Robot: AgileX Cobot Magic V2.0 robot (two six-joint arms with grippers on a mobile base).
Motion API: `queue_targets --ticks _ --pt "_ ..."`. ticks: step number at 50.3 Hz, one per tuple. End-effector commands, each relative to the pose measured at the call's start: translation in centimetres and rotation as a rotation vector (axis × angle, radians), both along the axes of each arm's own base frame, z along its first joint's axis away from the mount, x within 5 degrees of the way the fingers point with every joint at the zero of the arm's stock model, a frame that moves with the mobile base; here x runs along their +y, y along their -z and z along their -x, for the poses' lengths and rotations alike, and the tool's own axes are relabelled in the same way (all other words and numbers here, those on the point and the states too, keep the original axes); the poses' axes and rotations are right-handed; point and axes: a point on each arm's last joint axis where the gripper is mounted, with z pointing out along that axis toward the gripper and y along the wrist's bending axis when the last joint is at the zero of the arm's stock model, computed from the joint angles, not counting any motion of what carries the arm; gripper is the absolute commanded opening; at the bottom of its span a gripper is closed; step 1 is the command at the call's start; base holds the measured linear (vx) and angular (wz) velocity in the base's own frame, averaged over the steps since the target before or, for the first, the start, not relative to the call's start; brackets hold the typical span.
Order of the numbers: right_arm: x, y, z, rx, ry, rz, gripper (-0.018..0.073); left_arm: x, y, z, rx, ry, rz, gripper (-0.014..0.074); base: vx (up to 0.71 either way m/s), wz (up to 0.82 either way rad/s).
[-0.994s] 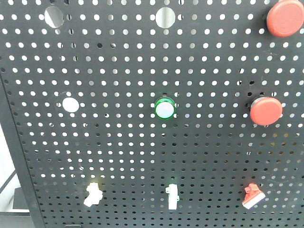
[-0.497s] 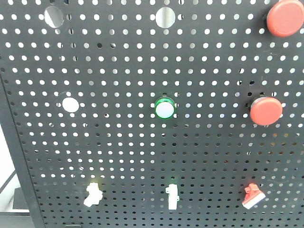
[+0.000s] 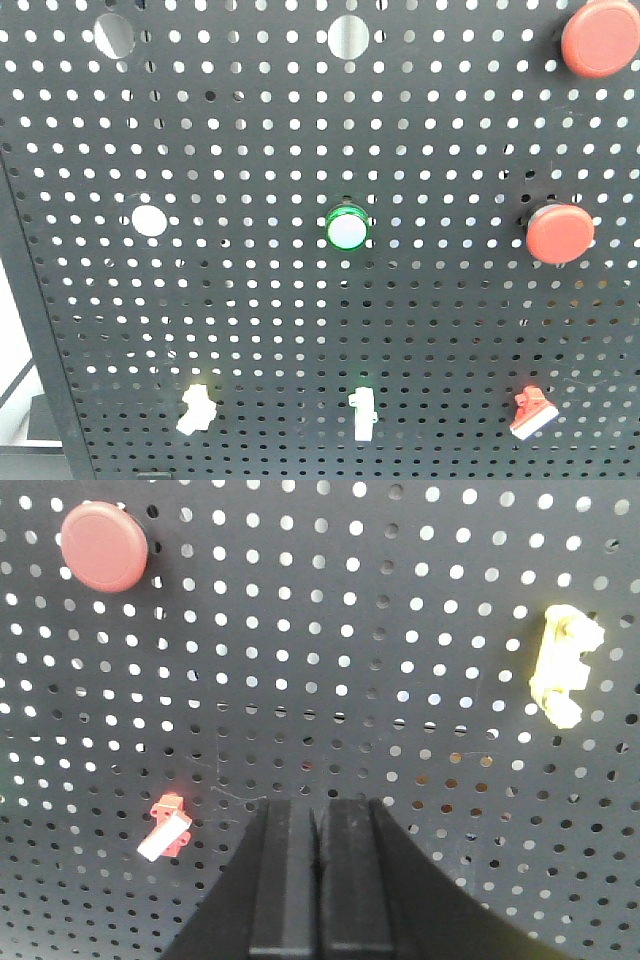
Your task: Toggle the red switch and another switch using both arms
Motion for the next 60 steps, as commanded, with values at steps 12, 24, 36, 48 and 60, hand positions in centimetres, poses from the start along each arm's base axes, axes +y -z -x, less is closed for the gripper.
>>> queue_targets --ticks 12,24,36,48,60 --pt "-0.1 -1.5 0.0 -0.092 0.015 -0.001 -0.0006 1.2 5.6 -0.8 -0.116 -0.156 0.158 0.0003 0.00 0.00" --pt "-0.1 -1.5 0.0 -0.092 0.015 -0.001 -0.0006 1.2 6.0 -0.9 -0.110 -0.157 0.147 0.0003 0.00 0.00" --pt "-0.1 -1.5 0.0 -0.092 0.015 -0.001 -0.0006 1.2 6.0 -0.9 -0.106 -0.157 0.146 0.0003 0.00 0.00" --pt "-0.1 -1.5 0.0 -0.092 0.015 -0.001 -0.0006 1.2 6.0 -0.9 -0.106 -0.157 0.146 0.0003 0.00 0.00" --pt "-0.1 -1.5 0.0 -0.092 0.015 -0.001 -0.0006 1.2 6.0 -0.9 -0.106 -0.157 0.146 0.0003 0.00 0.00"
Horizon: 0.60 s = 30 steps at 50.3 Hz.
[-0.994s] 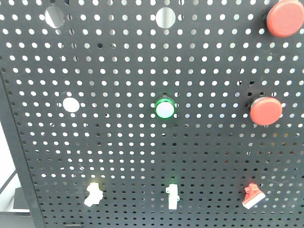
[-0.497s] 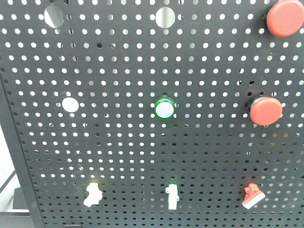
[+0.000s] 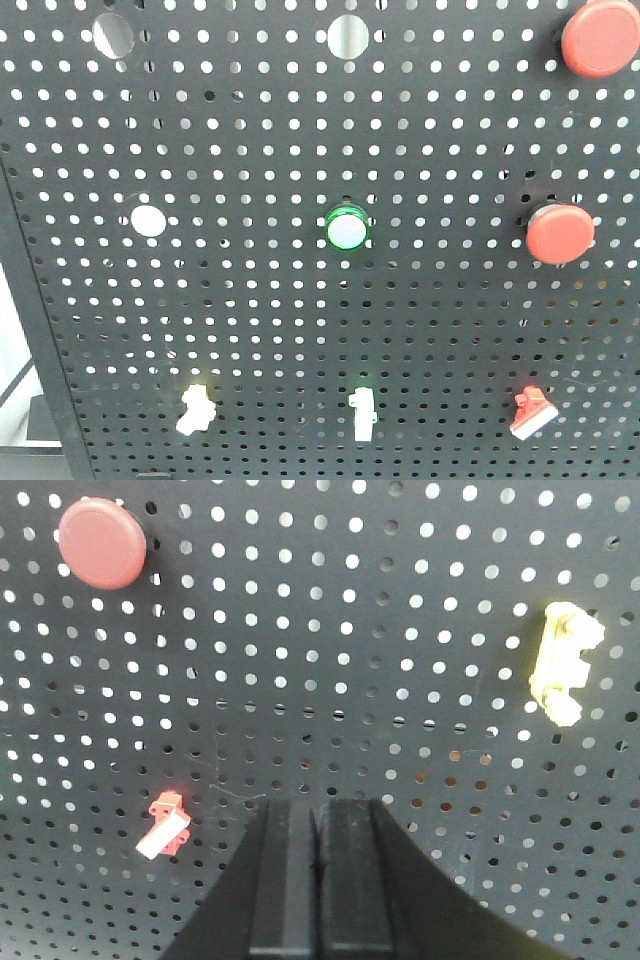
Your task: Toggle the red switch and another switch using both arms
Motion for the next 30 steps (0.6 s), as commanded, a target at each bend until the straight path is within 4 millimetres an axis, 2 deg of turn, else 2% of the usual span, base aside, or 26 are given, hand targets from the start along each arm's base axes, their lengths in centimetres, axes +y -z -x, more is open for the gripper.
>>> queue_targets --ticks 1,17,21,26,30 --pt "-0.1 -1.6 0.0 -0.094 0.015 -0.002 -0.0006 0.0 -0.2 0.0 -0.083 -0.002 0.022 0.0003 0.00 0.00" --pt "-0.1 -1.6 0.0 -0.095 0.015 -0.001 -0.0006 0.0 -0.2 0.0 -0.083 -0.002 0.022 0.0003 0.00 0.00" --pt "-0.4 -1.4 -0.3 -0.104 0.043 0.051 -0.0006 0.0 -0.2 0.0 -0.083 -0.002 0.022 0.0003 0.00 0.00" --pt "-0.5 1.0 -1.7 -0.099 0.064 0.007 -0.0006 0.0 -0.2 0.0 -0.083 -0.002 0.022 0.0003 0.00 0.00" --pt "-0.6 4.1 -2.8 -0.096 0.080 -0.050 -0.0006 0.0 -0.2 0.0 -0.083 -0.002 0.022 0.0003 0.00 0.00"
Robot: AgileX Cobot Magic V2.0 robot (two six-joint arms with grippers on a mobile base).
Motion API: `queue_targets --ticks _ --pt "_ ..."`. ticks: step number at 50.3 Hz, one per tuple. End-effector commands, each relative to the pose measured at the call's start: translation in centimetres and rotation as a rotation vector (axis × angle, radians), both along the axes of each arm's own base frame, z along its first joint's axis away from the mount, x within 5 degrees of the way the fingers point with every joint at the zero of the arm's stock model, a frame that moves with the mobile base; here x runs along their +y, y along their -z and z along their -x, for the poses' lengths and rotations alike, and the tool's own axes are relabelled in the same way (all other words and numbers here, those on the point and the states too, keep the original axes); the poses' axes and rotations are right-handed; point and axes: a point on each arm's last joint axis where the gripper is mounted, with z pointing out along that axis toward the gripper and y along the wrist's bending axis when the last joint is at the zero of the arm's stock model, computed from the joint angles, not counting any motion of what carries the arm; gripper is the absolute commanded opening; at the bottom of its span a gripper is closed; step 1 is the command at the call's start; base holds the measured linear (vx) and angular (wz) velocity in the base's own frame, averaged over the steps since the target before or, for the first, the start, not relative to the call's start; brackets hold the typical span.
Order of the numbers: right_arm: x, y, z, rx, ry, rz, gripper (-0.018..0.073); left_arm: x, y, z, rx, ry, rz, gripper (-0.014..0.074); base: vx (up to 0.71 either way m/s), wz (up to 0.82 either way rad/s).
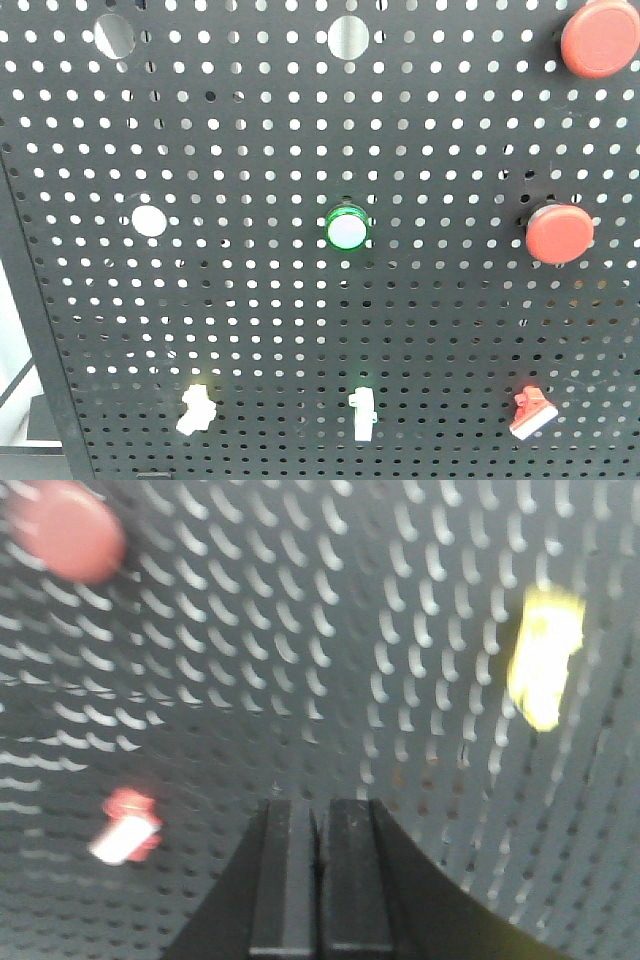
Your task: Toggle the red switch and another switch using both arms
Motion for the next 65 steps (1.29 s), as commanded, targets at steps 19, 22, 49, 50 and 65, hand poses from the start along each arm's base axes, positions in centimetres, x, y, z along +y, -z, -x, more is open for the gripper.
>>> queue_targets --ticks 19,22,49,50,65 --pt "-0.4 13.5 -0.9 -0.021 0.048 -0.094 -0.0006 0.0 -0.2 0.0 -0.083 -0.002 0.022 0.0003 0.00 0.00" --pt "-0.3 14.3 -0.7 -0.066 0.041 -0.110 -0.0006 0.0 -0.2 0.0 -0.083 -0.002 0.022 0.0003 0.00 0.00" --pt "-0.3 14.1 -0.8 -0.073 0.035 -0.110 -0.0006 0.0 -0.2 0.0 -0.081 -0.002 0.022 0.0003 0.00 0.00" --pt "-0.3 14.2 -0.8 -0.072 0.035 -0.110 -0.0006 0.0 -0.2 0.0 -0.081 -0.002 0.022 0.0003 0.00 0.00" --pt "-0.3 14.2 -0.8 -0.072 0.035 -0.110 -0.0006 0.0 -0.2 0.0 -0.081 -0.002 0.022 0.0003 0.00 0.00"
